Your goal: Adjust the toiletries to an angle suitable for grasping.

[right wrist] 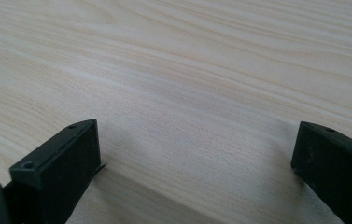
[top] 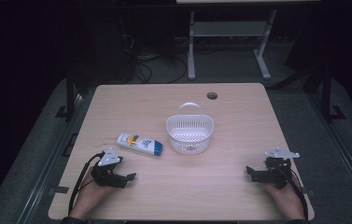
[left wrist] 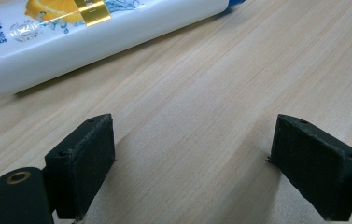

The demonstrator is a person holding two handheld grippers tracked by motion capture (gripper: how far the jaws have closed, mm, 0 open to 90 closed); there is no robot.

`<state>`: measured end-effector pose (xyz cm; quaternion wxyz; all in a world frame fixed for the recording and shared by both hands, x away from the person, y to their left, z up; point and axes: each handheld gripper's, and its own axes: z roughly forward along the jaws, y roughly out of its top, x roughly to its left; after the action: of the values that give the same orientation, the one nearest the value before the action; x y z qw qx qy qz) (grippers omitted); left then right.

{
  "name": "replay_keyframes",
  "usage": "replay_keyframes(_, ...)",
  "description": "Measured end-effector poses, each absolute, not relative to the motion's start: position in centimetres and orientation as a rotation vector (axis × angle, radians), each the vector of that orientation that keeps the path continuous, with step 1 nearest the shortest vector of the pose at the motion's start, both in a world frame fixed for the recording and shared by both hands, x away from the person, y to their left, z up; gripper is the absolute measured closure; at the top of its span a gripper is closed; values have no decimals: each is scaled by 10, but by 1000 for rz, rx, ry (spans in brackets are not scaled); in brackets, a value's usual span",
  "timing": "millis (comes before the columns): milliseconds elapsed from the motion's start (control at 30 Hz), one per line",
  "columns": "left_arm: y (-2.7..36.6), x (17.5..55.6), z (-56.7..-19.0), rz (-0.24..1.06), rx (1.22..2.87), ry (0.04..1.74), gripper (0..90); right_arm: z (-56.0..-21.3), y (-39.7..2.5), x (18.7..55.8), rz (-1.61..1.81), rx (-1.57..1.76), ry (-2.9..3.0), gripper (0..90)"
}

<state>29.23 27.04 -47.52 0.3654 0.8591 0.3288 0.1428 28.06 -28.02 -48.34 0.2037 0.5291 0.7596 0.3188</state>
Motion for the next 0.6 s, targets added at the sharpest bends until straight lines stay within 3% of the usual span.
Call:
replay_keyframes(400,272,291,-474,369,2208,852,151,-483,-280,281,889,1476,2119,7)
replay_keyframes(600,275,289,-471,368,2210,872,277,-483,-280,281,890,1474,2121,7)
